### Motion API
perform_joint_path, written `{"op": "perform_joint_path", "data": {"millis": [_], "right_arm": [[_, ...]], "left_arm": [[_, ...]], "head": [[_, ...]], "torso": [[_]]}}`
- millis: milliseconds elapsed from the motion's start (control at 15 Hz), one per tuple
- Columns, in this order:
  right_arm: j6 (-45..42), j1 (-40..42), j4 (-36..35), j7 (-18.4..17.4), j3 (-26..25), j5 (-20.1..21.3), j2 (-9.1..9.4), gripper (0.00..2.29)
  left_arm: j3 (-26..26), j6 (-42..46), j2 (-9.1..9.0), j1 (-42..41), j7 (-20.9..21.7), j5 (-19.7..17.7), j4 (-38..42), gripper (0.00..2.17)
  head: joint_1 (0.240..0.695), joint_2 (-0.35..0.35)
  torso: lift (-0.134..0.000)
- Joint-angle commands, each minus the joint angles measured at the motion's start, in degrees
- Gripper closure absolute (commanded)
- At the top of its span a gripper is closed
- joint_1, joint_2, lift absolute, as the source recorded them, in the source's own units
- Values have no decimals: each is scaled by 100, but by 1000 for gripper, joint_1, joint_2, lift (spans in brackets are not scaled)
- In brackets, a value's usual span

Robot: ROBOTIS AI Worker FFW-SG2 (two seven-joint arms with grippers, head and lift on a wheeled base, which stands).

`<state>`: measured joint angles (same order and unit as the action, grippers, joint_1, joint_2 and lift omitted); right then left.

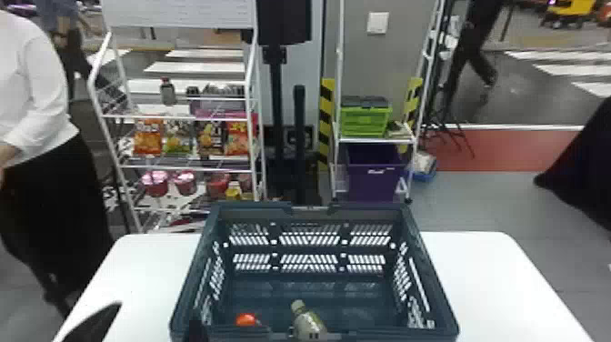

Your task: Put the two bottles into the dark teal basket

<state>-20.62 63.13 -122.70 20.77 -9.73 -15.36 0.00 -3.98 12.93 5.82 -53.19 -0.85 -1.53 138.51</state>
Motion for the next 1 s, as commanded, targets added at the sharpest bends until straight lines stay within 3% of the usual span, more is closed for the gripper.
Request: {"op": "perform_joint_path", "data": {"millis": [0,200,400,667,933], "right_arm": [[160,-20,-105,-3,-3,68,5,39],[617,-20,-457,-29,24,209,5,39],[652,-29,-615,-29,68,472,5,36],[688,-46,-562,-29,112,516,5,36],[688,-64,-536,-20,112,534,5,36]], "left_arm": [[-130,1383,-186,-517,-328,258,-773,137],[-472,2191,-186,-684,-1023,566,-1450,130],[-912,2244,-213,-605,-1480,926,-1880,124],[-1035,2209,-406,-526,-1647,1093,-2250,117],[-1009,2262,-450,-508,-1787,1084,-2390,113]], "head": [[499,0],[499,0],[499,0],[499,0],[499,0]], "torso": [[0],[0],[0],[0],[0]]}}
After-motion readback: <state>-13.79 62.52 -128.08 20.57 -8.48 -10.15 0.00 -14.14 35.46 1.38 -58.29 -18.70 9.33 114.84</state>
